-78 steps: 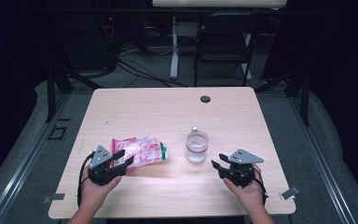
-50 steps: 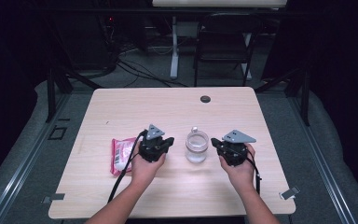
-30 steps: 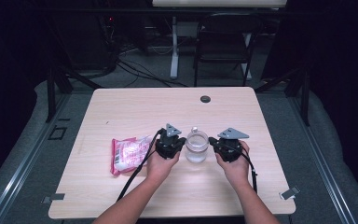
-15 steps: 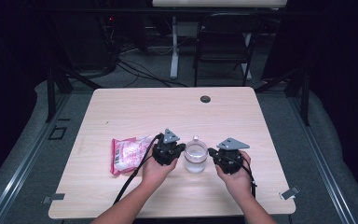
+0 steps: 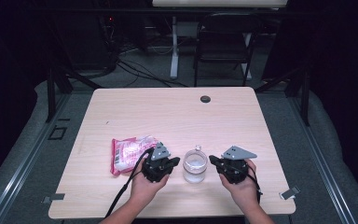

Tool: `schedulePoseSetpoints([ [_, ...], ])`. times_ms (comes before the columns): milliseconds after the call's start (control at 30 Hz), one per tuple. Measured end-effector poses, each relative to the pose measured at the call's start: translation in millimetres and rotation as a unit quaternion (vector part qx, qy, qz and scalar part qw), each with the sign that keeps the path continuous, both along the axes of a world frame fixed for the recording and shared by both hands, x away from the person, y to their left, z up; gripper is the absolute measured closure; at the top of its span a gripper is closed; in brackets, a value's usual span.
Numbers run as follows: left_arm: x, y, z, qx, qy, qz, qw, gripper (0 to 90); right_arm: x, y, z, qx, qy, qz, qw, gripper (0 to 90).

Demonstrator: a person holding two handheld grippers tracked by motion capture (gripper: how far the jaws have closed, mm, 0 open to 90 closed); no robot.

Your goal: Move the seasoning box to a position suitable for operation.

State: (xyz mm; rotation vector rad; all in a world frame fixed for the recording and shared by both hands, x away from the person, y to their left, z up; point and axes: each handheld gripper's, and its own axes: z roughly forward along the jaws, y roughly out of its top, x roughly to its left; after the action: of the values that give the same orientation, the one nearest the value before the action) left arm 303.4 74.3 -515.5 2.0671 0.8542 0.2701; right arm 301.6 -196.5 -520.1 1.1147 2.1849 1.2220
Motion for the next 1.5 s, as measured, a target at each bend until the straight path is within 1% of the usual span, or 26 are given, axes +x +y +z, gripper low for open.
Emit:
schedulePoseSetpoints([
  [100, -10.8, 2.3, -3.9, -0.005, 0.004, -0.011, 0.9999, 90.0, 13.0, -1.2, -3.9, 0.001, 0.006, 0.003, 1.0, 90.0],
  [167, -17.2, 1.4, -6.6, -0.01, 0.006, -0.018, 0.9998, 90.0, 16.3, 0.4, -7.3, 0.006, 0.011, 0.004, 0.9999, 90.0],
  [233, -21.4, -0.6, -8.0, -0.008, 0.003, -0.025, 0.9997, 90.0, 16.1, 2.9, -9.5, 0.001, 0.015, 0.01, 0.9998, 90.0],
  [267, -22.7, -1.9, -8.8, -0.009, 0.002, -0.028, 0.9996, 90.0, 15.7, 5.1, -10.4, -0.002, 0.012, 0.015, 0.9998, 90.0],
  [333, -23.2, -3.3, -9.9, -0.011, 0.004, -0.032, 0.9994, 90.0, 13.8, 8.9, -11.2, -0.016, 0.005, 0.01, 0.9998, 90.0],
  [367, -23.2, -3.3, -9.9, -0.011, 0.004, -0.032, 0.9994, 90.0, 13.6, 8.8, -11.4, -0.017, 0.005, 0.01, 0.9998, 90.0],
  [433, -22.8, -4.6, -12.2, -0.023, 0.009, -0.041, 0.9989, 90.0, 13.0, 7.5, -12.3, -0.008, 0.007, 0.009, 0.9999, 90.0],
  [600, -21.8, -9.1, -15.5, -0.014, -0.001, -0.049, 0.9987, 90.0, 7.4, 7.9, -12.4, -0.019, 0.001, 0.01, 0.9998, 90.0],
  [700, -19.6, -7.5, -15.0, -0.013, -0.003, -0.044, 0.999, 90.0, 5.1, 7.7, -13.4, -0.009, 0.003, 0.008, 0.9999, 90.0],
  [733, -18.9, -6.7, -14.2, -0.014, 0.0, -0.044, 0.9989, 90.0, 4.1, 8.0, -13.5, -0.01, 0.003, 0.009, 0.9999, 90.0],
  [800, -17.1, -4.7, -13.7, -0.014, -0.002, -0.042, 0.999, 89.9, 1.8, 8.9, -13.1, -0.012, 0.006, 0.011, 0.9998, 90.0],
  [833, -16.6, -3.5, -13.3, -0.013, 0.001, -0.042, 0.999, 89.9, 0.5, 9.6, -13.2, -0.011, 0.006, 0.009, 0.9999, 90.0],
  [867, -15.7, -2.4, -14.1, -0.014, -0.003, -0.039, 0.9992, 89.9, -0.6, 9.7, -12.7, -0.012, 0.007, 0.009, 0.9999, 90.0],
  [933, -15.3, -1.4, -14.1, -0.013, -0.002, -0.037, 0.9992, 89.9, -2.3, 10.2, -12.1, -0.012, 0.013, 0.011, 0.9998, 90.0],
  [967, -14.5, 0.8, -13.9, -0.012, 0.002, -0.032, 0.9994, 89.9, -3.3, 11.3, -11.5, -0.012, 0.015, 0.011, 0.9998, 90.0],
  [1000, -13.5, 2.2, -13.8, -0.01, -0.002, -0.03, 0.9995, 89.9, -4.6, 12.7, -10.7, -0.016, 0.016, 0.009, 0.9997, 90.0],
  [1100, -11.7, 7.1, -14.2, -0.013, 0.0, -0.022, 0.9997, 89.9, -10.4, 17.5, -9.2, -0.025, 0.018, 0.009, 0.9995, 90.0],
  [1167, -10.4, 10.3, -14.8, -0.015, -0.001, -0.016, 0.9998, 89.9, -16.1, 20.4, -9.9, -0.025, 0.023, 0.007, 0.9994, 90.0],
  [1200, -9.8, 11.7, -14.8, -0.017, 0.002, -0.011, 0.9998, 90.0, -19.3, 21.9, -10.9, -0.024, 0.024, 0.009, 0.9994, 90.0],
  [1233, -8.4, 13.6, -14.8, -0.016, 0.0, -0.01, 0.9998, 89.9, -22.3, 22.8, -11.1, -0.024, 0.028, 0.016, 0.9992, 90.0],
  [1267, -7.7, 15.0, -14.9, -0.018, 0.003, -0.008, 0.9998, 89.9, -25.2, 23.4, -11.2, -0.023, 0.03, 0.024, 0.999, 90.0],
  [1333, -6.5, 17.9, -14.6, -0.019, 0.008, -0.007, 0.9998, 89.8, -28.9, 22.9, -10.5, -0.021, 0.024, 0.04, 0.9987, 89.0],
  [1367, -6.6, 18.9, -14.9, -0.021, 0.005, -0.003, 0.9998, 89.7, -28.7, 22.4, -9.8, -0.023, 0.014, 0.039, 0.9989, 86.9],
  [1400, -6.7, 20.5, -14.3, -0.02, 0.008, -0.002, 0.9998, 89.6, -26.3, 20.8, -8.7, -0.026, 0.009, 0.037, 0.9989, 85.1],
  [1433, -6.6, 22.6, -13.9, -0.019, 0.005, 0.0, 0.9998, 89.3, -22.6, 18.5, -8.3, -0.024, 0.004, 0.028, 0.9993, 83.3],
  [1500, -7.0, 26.4, -12.8, -0.026, 0.01, 0.003, 0.9996, 88.9, -11.9, 12.9, -9.7, -0.017, -0.001, 0.013, 0.9998, 80.1],
])
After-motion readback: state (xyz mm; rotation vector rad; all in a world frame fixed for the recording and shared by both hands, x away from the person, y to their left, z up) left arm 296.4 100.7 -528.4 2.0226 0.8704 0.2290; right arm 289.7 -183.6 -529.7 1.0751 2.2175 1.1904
